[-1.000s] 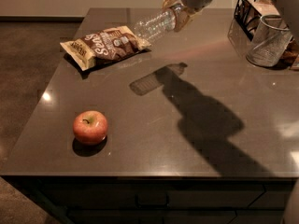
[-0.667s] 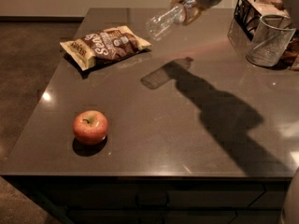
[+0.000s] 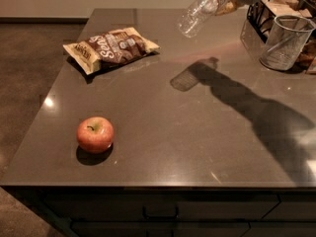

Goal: Place water bottle upright

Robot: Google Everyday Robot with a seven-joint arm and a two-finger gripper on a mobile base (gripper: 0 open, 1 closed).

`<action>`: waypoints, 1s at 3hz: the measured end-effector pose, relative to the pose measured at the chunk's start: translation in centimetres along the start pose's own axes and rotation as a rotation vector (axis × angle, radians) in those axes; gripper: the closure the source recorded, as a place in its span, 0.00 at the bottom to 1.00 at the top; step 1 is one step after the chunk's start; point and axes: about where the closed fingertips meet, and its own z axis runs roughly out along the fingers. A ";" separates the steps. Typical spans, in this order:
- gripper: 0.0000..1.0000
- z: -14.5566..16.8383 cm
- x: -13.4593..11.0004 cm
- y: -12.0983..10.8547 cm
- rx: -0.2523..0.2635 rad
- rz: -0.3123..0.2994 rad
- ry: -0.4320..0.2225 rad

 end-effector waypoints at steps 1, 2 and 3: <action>1.00 -1.6 0.1 0.7 0.063 -0.156 0.065; 1.00 -2.5 -1.2 1.8 0.084 -0.333 0.123; 1.00 -3.1 -2.9 2.4 0.111 -0.509 0.188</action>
Offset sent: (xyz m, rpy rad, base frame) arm -0.0551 -0.0176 -0.0220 -0.6141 -0.6250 0.3109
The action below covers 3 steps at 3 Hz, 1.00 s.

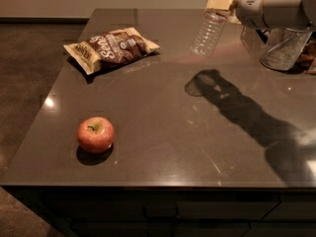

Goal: Place water bottle upright

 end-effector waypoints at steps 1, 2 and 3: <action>1.00 -0.2 -1.1 -0.6 0.036 -0.175 0.079; 1.00 -0.2 -1.0 -1.9 0.080 -0.325 0.164; 1.00 0.3 -1.9 -2.0 0.092 -0.498 0.229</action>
Offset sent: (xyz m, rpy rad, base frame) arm -0.0193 0.0277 0.0134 -0.3374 -0.5474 0.1294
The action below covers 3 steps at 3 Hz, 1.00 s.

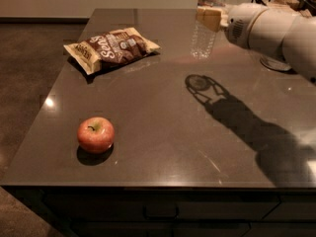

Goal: Place water bottle upright

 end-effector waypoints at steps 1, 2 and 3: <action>1.00 0.3 -1.5 0.0 -0.009 -0.083 0.020; 1.00 0.5 -2.9 -0.2 -0.018 -0.123 0.022; 1.00 0.8 -4.6 -0.4 -0.023 -0.134 0.021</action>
Offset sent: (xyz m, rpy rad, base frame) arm -0.0019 0.0061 -0.0469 -0.1348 -0.1033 -0.0247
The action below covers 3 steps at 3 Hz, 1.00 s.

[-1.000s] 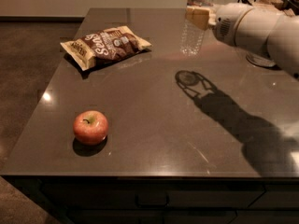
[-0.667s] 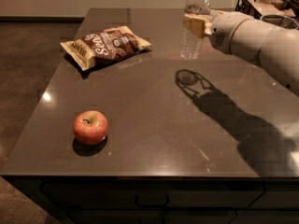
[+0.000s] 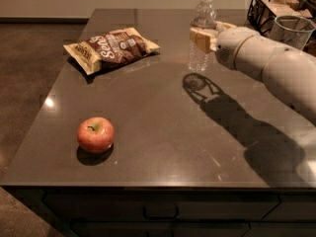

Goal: Place water bottle upright

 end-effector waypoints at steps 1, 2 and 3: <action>1.00 0.4 -1.2 -0.4 -0.001 -0.002 0.003; 1.00 0.9 -2.1 -0.6 -0.006 0.000 0.011; 0.82 1.3 -2.6 -0.5 -0.015 0.003 0.017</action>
Offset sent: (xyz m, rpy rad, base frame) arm 0.0084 0.0083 -0.0326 0.0127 -0.0171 -0.0190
